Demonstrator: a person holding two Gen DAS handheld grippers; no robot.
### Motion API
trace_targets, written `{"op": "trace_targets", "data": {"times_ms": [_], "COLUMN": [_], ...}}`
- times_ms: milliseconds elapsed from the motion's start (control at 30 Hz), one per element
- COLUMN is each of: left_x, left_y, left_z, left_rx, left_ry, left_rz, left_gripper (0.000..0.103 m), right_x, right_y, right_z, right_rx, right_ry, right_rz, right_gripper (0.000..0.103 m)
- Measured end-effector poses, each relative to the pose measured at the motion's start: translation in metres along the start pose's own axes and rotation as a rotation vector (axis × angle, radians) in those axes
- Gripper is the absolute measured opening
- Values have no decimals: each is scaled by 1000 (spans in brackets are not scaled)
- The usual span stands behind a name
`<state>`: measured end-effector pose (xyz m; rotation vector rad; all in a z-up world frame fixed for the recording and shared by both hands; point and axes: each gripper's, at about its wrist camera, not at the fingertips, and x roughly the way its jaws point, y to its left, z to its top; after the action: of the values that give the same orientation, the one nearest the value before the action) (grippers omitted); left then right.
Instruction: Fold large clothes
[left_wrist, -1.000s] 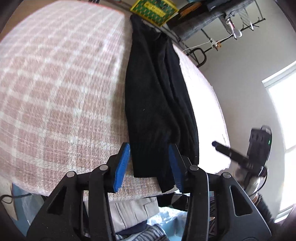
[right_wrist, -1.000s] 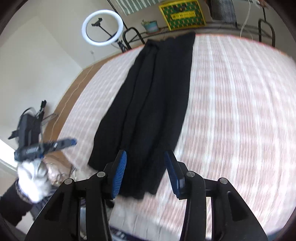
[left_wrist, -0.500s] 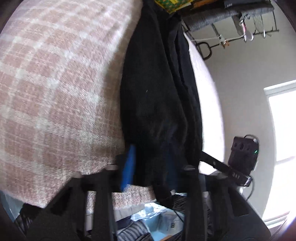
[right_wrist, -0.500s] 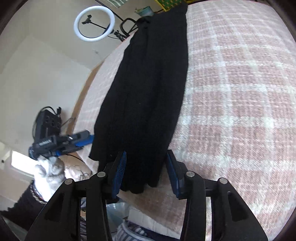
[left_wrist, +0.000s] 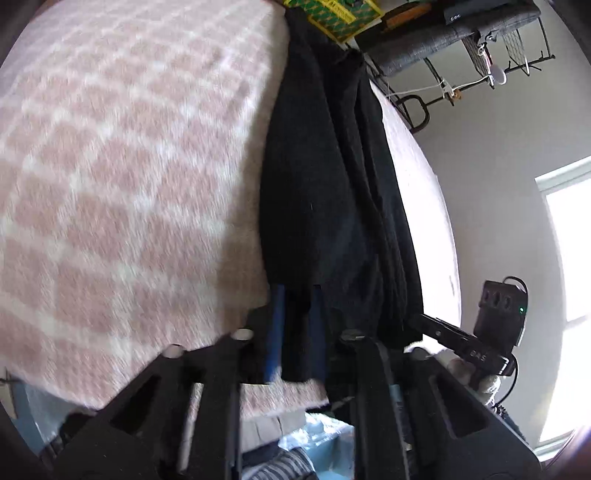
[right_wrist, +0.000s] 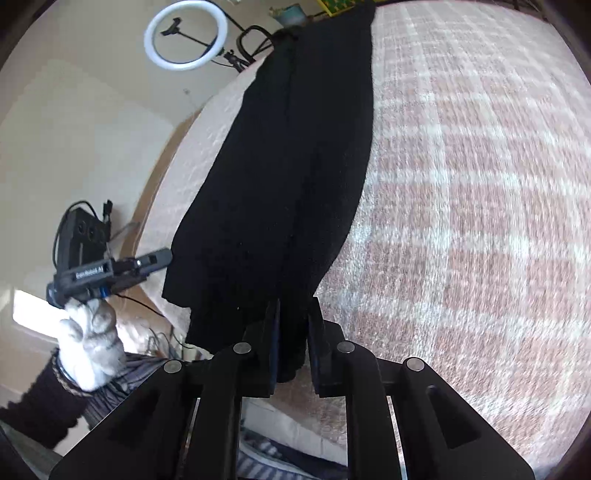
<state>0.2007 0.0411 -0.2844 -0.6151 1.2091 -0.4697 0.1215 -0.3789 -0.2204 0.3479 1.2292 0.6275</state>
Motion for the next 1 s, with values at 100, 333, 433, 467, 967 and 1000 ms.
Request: {"op": "trace_targets", "data": {"times_ms": [100, 333, 433, 467, 967, 1000], "left_x": [11, 18, 17, 20, 36, 35], "left_y": [5, -9, -9, -7, -10, -12], "left_z": [9, -3, -7, -8, -14, -12], "left_rx": [-17, 43, 77, 65, 28, 20], "left_ry": [39, 48, 40, 44, 134, 132], "left_rz": [-61, -65, -25, -22, -88, -106], "left_gripper": [33, 3, 3, 3, 6, 5], "right_x": [1, -6, -4, 1, 15, 13], "right_y": [-1, 21, 13, 5, 3, 1], "right_z": [3, -7, -10, -9, 3, 5], "right_rx": [13, -29, -21, -15, 9, 33], "right_ry": [-17, -54, -35, -23, 69, 62], "right_rz": [51, 64, 48, 17, 180, 210], "right_gripper": [32, 8, 8, 8, 13, 13]}}
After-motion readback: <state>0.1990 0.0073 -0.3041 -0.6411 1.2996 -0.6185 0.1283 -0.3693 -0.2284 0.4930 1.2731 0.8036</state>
